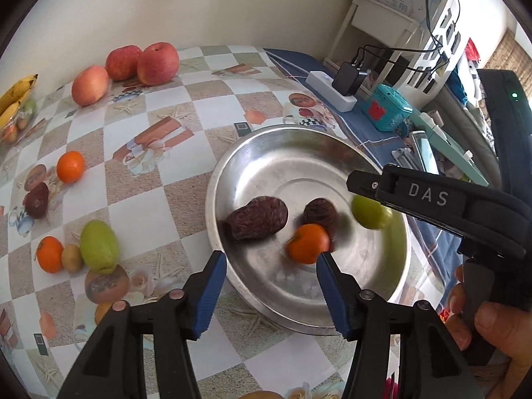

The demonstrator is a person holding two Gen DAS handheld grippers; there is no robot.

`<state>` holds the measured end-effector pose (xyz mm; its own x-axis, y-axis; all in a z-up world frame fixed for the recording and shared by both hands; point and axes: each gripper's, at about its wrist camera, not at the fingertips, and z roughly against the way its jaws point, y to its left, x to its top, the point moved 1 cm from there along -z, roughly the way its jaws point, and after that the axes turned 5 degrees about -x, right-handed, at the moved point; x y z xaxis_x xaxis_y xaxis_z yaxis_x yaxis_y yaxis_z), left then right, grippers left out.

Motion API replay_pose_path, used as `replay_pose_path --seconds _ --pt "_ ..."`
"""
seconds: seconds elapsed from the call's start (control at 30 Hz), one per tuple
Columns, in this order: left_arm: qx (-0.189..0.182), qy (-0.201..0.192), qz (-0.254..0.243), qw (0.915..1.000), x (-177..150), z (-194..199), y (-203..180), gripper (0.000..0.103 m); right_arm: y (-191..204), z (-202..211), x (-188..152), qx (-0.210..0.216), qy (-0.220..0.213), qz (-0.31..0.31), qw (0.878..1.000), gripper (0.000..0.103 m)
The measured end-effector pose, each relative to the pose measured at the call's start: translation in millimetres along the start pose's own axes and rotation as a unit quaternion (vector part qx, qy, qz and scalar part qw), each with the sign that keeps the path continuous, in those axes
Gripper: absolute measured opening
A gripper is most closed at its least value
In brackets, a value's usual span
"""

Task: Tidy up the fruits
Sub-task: 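Carry the orange and green fruit over the steel bowl and open both tools, then move both open tools back toward the remaining fruit pile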

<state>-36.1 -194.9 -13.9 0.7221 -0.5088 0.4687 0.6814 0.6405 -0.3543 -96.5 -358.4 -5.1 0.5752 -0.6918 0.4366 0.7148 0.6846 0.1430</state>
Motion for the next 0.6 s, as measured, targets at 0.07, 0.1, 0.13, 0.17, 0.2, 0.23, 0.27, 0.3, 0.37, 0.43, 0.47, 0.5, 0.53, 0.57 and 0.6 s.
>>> replay_pose_path --seconds 0.07,0.1,0.13,0.17,0.2,0.23,0.27,0.3,0.37,0.43,0.47,0.5,0.53,0.57,0.6 --pt "0.007 0.002 0.006 1.0 -1 0 4 0.063 3 1 -1 -0.001 -0.003 0.007 1.0 0.044" --pt "0.015 0.004 0.01 0.9998 -1 0 8 0.066 4 1 -1 -0.001 -0.002 0.01 1.0 0.044" --pt "0.022 0.006 0.014 0.9996 -1 0 11 0.071 5 0 -1 -0.002 -0.002 0.012 1.0 0.044" --pt "0.032 0.007 0.02 0.9993 -1 1 15 0.074 6 0 -2 -0.003 -0.001 0.014 1.0 0.044" --pt "0.04 0.009 0.026 0.9988 -1 1 19 0.076 7 -1 -2 -0.005 0.0 0.016 1.0 0.044" --pt "0.049 0.011 0.035 0.9981 -1 2 24 0.08 9 -2 -3 -0.006 0.001 0.02 1.0 0.044" --pt "0.059 0.014 0.044 0.9972 -2 2 29 0.088 11 -2 -4 -0.006 0.002 0.024 1.0 0.044" --pt "0.081 0.022 0.057 0.9949 -3 3 37 0.092 13 -2 -5 -0.006 0.003 0.028 1.0 0.045" --pt "0.121 0.035 0.072 0.9894 -7 4 50 0.103 19 -3 -7 -0.007 0.005 0.038 0.999 0.049" --pt "0.145 0.041 0.091 0.9845 -11 8 64 0.103 26 -3 -9 -0.006 0.006 0.051 0.999 0.049" --pt "0.154 0.041 0.101 0.982 -11 11 71 0.103 31 -4 -11 -0.006 0.007 0.058 0.998 0.049" --pt "0.163 0.038 0.112 0.9795 -12 16 78 0.103 35 -4 -12 -0.005 0.008 0.066 0.998 0.05" --pt "0.17 0.032 0.119 0.9777 -12 21 84 0.103 40 -4 -14 -0.005 0.009 0.075 0.997 0.05" --pt "0.18 0.026 0.126 0.9752 -12 27 91 0.103 47 -4 -17 -0.005 0.009 0.085 0.996 0.05" --pt "0.19 0.019 0.132 0.9727 -11 32 96 0.103 54 -4 -20 -0.003 0.01 0.099 0.995 0.05"
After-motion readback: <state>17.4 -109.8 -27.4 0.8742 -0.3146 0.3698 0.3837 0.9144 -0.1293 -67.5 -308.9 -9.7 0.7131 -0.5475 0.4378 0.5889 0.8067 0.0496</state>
